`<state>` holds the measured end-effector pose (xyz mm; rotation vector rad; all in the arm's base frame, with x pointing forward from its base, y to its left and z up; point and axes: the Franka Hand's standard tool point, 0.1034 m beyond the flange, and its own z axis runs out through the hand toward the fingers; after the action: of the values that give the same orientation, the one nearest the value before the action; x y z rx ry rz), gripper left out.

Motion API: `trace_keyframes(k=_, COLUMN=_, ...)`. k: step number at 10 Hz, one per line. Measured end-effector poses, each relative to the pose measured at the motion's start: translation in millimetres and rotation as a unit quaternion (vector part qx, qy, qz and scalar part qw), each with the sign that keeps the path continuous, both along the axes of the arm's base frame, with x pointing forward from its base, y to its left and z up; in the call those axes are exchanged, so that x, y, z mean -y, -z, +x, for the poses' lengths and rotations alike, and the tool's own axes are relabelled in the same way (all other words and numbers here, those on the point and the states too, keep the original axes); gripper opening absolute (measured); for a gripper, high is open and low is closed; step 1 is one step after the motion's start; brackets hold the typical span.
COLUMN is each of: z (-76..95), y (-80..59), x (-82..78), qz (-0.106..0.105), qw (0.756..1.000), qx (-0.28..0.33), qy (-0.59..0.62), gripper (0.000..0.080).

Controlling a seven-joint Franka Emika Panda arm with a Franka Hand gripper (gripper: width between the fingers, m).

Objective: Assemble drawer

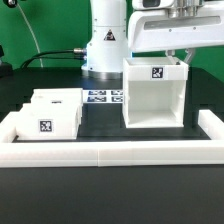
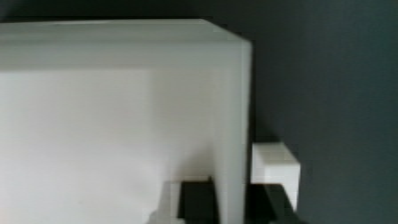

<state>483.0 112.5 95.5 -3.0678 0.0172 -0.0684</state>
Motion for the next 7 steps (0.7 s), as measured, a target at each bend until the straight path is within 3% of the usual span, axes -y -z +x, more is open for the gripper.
trace_keyframes(k=4, z=59.1, y=-0.7, x=10.4, qz=0.004, qw=1.0, qx=0.028, qy=-0.002, gripper=0.0038)
trace_keyframes(k=6, z=80.1, y=-1.4, x=18.2, qz=0.005, qw=0.999, qx=0.047, qy=-0.01, gripper=0.0038)
trace_keyframes(k=7, z=82.4, y=-1.6, x=17.1, qz=0.005, qw=0.999, qx=0.051, qy=-0.01, gripper=0.0038)
